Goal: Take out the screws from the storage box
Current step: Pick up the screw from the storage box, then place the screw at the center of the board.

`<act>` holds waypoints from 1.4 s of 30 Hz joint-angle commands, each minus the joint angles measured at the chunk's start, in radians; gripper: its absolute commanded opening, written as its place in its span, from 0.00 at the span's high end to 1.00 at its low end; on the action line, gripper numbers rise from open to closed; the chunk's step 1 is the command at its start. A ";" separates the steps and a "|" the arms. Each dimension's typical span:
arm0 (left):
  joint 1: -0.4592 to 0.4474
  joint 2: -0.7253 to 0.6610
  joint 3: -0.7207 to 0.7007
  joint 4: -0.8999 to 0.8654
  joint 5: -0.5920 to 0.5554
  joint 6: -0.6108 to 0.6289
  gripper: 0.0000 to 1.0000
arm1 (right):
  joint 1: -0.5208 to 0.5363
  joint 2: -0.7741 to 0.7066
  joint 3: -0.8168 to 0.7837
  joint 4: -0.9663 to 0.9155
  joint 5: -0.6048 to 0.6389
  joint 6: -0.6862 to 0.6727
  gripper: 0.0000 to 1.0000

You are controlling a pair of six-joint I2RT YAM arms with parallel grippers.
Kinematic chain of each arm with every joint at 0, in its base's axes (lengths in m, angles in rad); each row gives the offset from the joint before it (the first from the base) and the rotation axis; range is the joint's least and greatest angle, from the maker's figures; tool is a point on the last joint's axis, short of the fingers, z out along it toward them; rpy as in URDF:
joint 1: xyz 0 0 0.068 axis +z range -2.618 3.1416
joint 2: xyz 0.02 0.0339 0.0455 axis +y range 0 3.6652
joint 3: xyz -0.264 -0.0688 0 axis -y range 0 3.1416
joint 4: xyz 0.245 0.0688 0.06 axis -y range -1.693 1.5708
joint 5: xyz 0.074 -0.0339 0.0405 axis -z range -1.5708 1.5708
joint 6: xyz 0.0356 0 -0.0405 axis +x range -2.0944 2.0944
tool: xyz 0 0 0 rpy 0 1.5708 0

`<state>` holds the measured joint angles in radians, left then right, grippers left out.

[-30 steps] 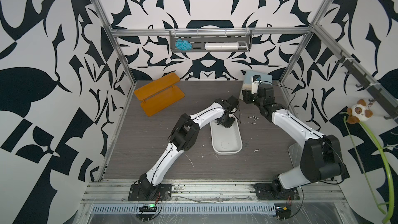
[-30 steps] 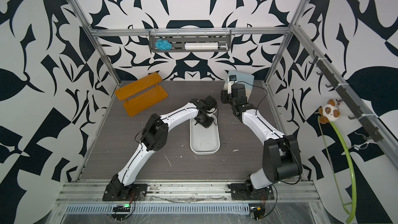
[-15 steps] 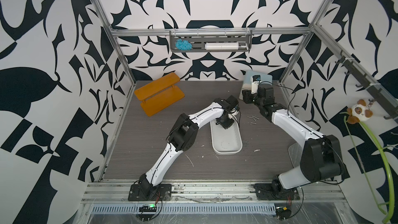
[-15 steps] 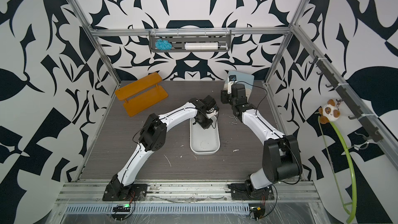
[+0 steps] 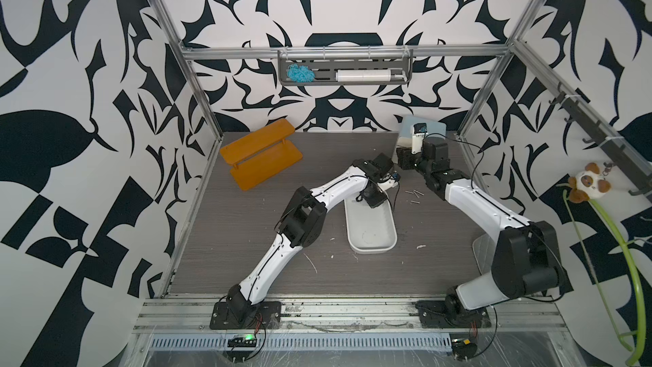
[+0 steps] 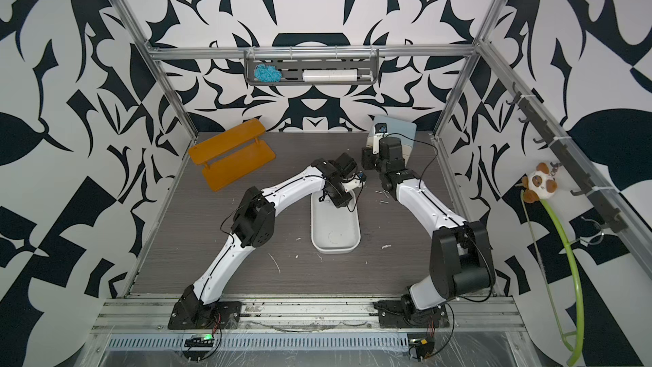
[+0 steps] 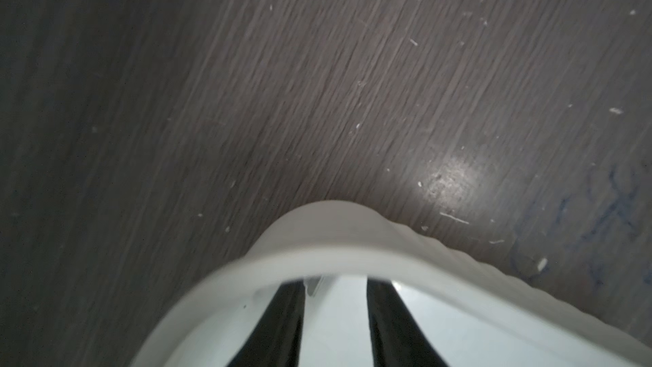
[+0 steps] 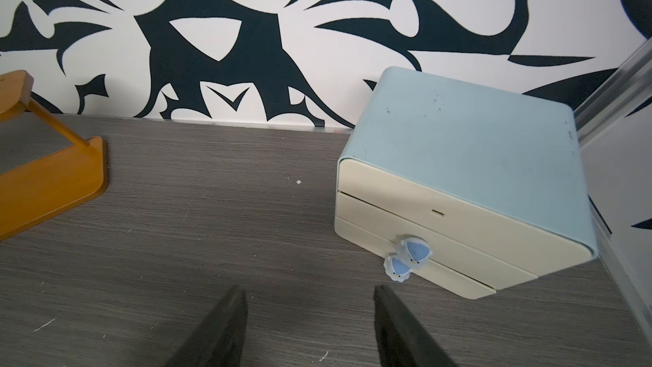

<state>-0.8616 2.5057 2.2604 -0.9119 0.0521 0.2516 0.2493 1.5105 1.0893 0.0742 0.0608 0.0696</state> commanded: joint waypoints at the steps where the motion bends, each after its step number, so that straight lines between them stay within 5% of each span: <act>1: -0.004 0.060 0.022 -0.020 0.048 0.049 0.66 | -0.004 -0.016 0.018 0.041 -0.008 0.016 0.38; 7: 0.000 0.086 0.021 -0.038 0.102 0.063 0.69 | -0.004 -0.013 0.018 0.039 -0.010 0.016 0.38; 10: 0.004 0.090 0.027 -0.070 0.151 0.035 0.84 | -0.003 -0.015 0.017 0.041 -0.009 0.015 0.38; 11: 0.004 0.092 0.024 -0.080 0.156 0.030 0.99 | -0.004 -0.014 0.018 0.041 -0.010 0.015 0.38; 12: 0.004 0.089 0.016 -0.082 0.156 0.025 1.00 | -0.004 -0.015 0.017 0.041 -0.010 0.015 0.38; 22: 0.004 0.075 -0.011 -0.103 0.104 -0.020 1.00 | -0.004 -0.018 0.014 0.044 -0.012 0.015 0.38; 29: 0.003 -0.228 -0.218 0.082 0.134 -0.094 1.00 | -0.003 -0.018 0.014 0.048 -0.013 0.015 0.38; 42: 0.004 -0.485 -0.369 0.083 -0.045 -0.206 1.00 | -0.003 -0.016 0.013 0.054 -0.024 0.019 0.38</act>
<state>-0.8585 2.0735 1.9610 -0.8261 0.0734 0.0872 0.2489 1.5105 1.0893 0.0761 0.0483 0.0731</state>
